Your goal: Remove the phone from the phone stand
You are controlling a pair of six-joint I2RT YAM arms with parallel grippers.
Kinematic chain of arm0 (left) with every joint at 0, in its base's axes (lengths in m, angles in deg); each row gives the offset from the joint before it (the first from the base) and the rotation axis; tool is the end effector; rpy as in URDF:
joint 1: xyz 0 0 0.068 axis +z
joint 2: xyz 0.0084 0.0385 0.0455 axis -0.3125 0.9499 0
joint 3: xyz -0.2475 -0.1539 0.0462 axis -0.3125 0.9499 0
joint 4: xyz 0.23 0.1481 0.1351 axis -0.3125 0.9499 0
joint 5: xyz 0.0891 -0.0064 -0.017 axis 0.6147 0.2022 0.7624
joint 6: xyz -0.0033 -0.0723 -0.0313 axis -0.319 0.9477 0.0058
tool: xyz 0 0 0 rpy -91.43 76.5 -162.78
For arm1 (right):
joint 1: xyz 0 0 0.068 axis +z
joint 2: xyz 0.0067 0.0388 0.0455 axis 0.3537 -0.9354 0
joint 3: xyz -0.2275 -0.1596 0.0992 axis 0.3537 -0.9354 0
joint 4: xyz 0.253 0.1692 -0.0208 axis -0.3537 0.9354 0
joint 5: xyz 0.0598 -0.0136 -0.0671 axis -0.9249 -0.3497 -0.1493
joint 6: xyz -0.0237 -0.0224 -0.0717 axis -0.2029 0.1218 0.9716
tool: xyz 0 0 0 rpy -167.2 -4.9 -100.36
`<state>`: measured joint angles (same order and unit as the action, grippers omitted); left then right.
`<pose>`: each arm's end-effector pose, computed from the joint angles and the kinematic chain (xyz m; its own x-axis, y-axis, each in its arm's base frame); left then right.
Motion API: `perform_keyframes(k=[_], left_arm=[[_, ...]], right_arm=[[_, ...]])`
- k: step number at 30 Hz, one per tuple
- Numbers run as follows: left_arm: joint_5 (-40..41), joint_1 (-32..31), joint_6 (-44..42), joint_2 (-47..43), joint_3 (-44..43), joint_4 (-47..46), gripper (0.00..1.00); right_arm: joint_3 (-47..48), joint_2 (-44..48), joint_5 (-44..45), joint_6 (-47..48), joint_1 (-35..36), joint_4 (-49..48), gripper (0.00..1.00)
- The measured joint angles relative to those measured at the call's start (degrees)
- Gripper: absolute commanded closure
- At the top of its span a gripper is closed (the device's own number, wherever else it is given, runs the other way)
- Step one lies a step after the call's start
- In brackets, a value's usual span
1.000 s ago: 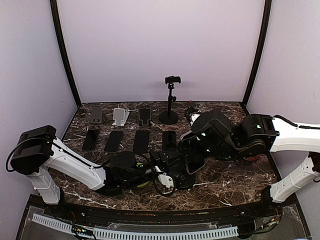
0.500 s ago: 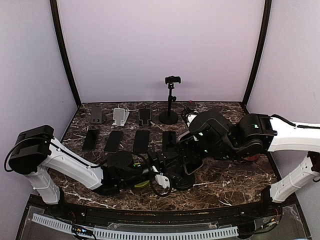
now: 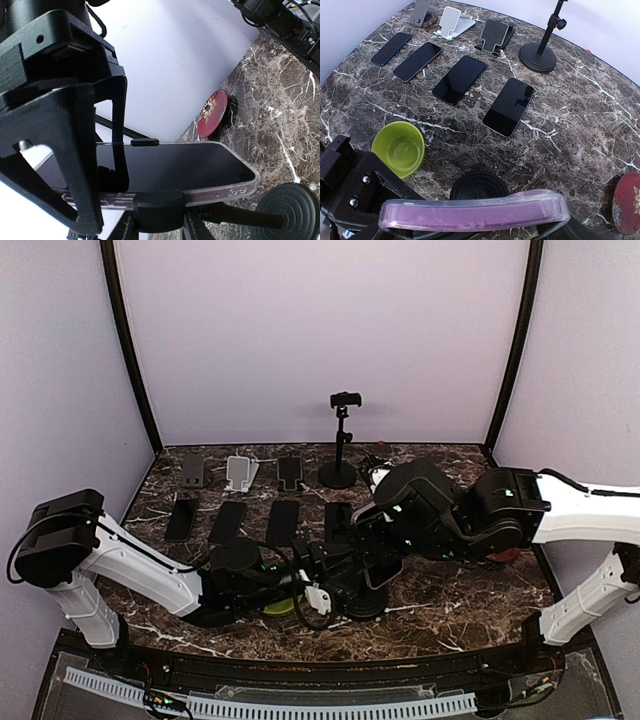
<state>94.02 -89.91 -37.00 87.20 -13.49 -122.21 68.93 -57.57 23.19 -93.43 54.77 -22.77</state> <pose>0.1295 -0.3745 0.2025 0.8471 0.2880 -0.4467 0.3665 0.2922 0.8834 0.1223 0.3220 0.3364 -0.5417 -0.2815 -0.7920 -0.4927 0.8698 0.0279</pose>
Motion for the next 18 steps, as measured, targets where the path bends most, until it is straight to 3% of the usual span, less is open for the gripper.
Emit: perform_keyframes(k=[18], left_arm=[[-5.16, 2.71, 2.16, -1.55, 2.14, -0.33, 1.0]], right_arm=[[1.44, -1.92, 0.42, 2.56, 0.31, 0.48, 0.82]])
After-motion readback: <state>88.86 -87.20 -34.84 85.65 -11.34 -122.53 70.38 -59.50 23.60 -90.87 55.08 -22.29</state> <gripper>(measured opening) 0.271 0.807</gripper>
